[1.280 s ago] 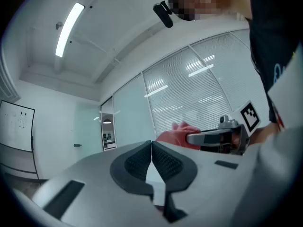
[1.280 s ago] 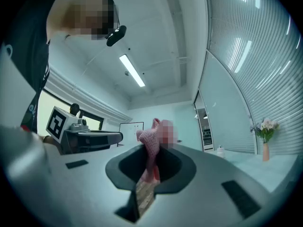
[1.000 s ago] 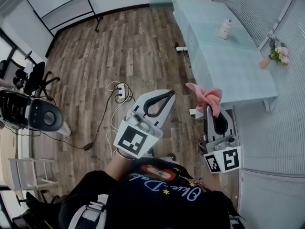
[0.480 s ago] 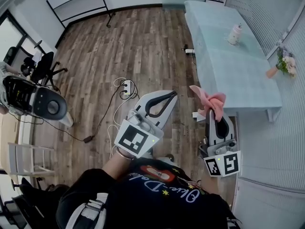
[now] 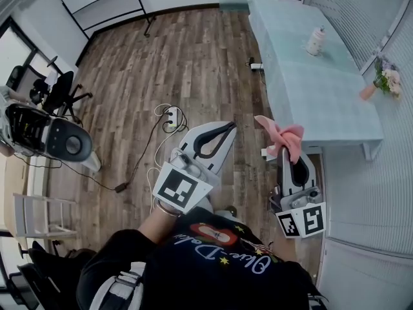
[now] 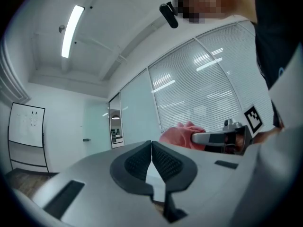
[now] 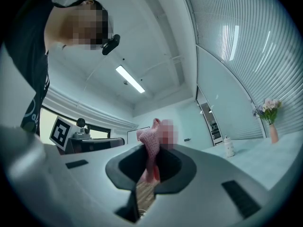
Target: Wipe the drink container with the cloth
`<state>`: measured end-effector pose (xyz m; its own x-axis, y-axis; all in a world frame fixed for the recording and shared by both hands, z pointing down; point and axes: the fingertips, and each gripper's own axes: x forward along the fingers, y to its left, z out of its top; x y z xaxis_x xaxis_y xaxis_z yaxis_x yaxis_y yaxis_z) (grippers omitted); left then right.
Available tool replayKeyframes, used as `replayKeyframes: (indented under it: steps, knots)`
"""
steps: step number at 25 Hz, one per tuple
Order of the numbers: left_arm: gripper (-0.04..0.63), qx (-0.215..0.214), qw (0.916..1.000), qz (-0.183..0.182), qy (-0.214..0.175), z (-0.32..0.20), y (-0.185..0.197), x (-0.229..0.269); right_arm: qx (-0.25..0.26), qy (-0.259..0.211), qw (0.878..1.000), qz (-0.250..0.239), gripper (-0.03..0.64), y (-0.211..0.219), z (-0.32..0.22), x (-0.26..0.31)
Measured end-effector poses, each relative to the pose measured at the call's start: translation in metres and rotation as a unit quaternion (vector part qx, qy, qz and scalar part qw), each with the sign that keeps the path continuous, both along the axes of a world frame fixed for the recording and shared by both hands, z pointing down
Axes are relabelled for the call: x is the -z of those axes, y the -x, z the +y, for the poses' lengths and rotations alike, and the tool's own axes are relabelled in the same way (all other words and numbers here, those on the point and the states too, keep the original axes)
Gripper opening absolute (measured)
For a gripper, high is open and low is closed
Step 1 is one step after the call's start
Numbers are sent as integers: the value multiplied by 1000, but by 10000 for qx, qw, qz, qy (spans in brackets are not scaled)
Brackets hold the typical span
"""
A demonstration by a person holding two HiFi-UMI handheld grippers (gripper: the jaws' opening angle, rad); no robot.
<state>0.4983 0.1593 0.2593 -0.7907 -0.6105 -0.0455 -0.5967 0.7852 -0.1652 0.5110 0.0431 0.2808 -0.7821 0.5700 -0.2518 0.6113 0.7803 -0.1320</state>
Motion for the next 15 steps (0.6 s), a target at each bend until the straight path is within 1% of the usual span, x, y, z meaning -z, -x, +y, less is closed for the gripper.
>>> replayKeyframes:
  steps: [9, 12, 15]
  knots:
    - [5, -153, 9999, -35, -53, 0, 10, -1, -189, -166, 9997, -5, 32, 4, -2, -2]
    - [5, -294, 9995, -43, -113, 0, 28, -2, -353, -236, 9991, -16, 32, 13, -4, -2]
    - [5, -515, 9984, -97, -199, -7, 57, -1, -610, -268, 9978, -10, 32, 32, -13, -3]
